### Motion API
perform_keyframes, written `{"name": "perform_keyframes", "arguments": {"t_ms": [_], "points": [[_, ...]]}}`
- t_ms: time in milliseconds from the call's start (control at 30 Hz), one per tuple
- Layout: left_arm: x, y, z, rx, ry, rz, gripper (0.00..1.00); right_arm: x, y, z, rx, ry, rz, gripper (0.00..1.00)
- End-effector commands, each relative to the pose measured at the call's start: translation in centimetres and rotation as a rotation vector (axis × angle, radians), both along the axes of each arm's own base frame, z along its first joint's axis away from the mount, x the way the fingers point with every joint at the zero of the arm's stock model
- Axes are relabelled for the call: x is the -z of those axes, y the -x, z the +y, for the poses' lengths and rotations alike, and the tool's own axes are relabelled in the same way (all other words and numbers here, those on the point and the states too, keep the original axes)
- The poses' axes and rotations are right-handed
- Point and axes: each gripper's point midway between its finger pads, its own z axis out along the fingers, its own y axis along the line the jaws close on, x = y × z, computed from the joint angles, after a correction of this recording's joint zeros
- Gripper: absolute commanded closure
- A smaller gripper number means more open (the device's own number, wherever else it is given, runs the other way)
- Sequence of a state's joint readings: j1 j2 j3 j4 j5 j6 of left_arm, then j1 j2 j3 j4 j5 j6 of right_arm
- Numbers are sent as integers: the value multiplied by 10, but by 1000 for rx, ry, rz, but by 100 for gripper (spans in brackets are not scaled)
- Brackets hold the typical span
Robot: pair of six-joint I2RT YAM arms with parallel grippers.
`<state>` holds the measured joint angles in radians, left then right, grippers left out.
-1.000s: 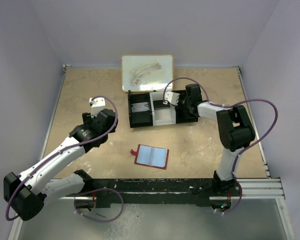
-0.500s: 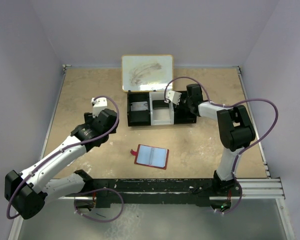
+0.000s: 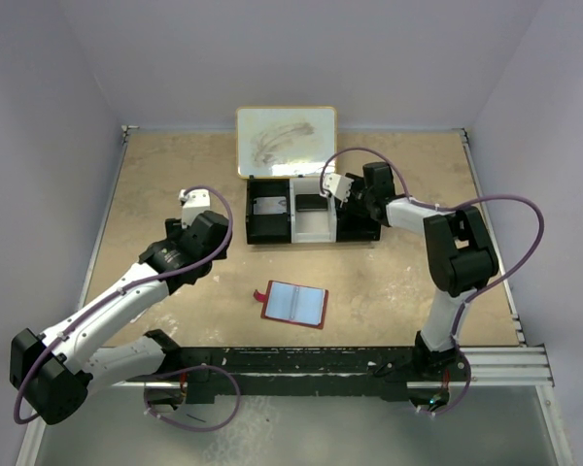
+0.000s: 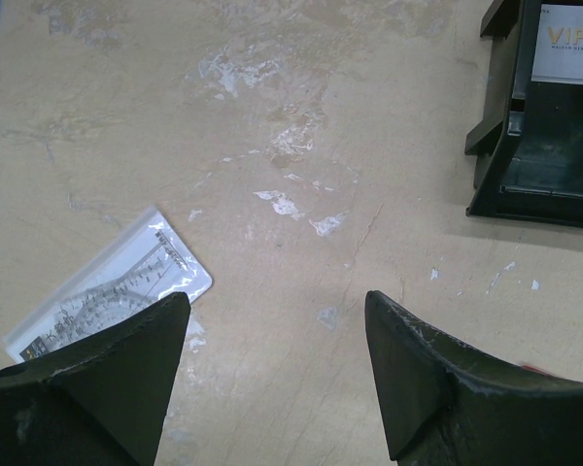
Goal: Take the credit cards out of the card holder
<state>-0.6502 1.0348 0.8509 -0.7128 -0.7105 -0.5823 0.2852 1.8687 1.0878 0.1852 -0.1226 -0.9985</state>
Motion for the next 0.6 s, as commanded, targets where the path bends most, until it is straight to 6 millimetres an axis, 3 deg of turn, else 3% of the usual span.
{"name": "perform_keyframes", "arguments": {"t_ms": [0, 267, 567], "points": [[-3, -5, -1, 0, 7, -22, 30, -30, -4, 4, 8, -52, -60, 42], [-2, -5, -2, 3, 7, -19, 30, -34, 5, 9, -9, -86, -46, 40], [-2, -5, -3, 7, 9, -18, 30, -30, 0, 7, 33, -126, -47, 37]]}}
